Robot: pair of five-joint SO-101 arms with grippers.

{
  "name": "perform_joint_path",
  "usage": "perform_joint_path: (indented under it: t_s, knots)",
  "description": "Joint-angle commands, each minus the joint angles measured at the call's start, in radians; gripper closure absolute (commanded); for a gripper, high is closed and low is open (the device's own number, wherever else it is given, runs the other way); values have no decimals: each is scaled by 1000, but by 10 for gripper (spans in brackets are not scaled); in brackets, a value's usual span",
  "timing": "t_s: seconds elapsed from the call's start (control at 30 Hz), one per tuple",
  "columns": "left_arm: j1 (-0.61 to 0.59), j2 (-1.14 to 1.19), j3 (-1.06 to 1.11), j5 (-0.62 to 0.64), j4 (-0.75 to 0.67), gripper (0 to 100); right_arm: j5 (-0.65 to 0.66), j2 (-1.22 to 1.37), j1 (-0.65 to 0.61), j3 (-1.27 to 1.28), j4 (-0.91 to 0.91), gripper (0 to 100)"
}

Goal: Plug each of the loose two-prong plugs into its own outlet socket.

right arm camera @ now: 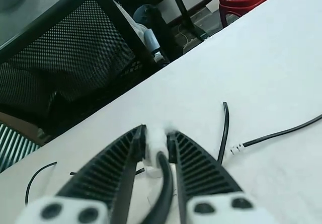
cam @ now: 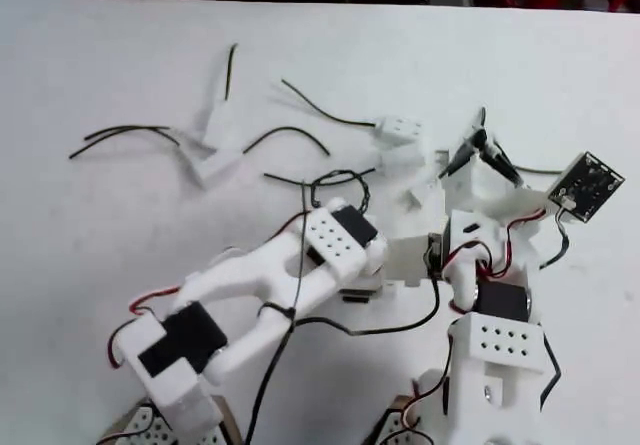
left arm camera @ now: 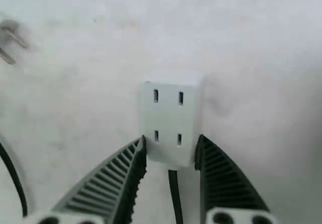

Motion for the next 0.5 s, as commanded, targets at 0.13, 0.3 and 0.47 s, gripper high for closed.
perform_joint_path:
  t_s: [0.13, 0.3, 0.47]
  knots:
    - [-134, -243, 133, 133, 35, 849, 3, -15, 2, -37, -24, 981]
    - [-274, -325, 187, 227, 32, 849, 5, -15, -1, -37, -22, 981]
    - [-318, -334, 232, 230, -15, 802, 66, -15, -50, -37, -18, 981]
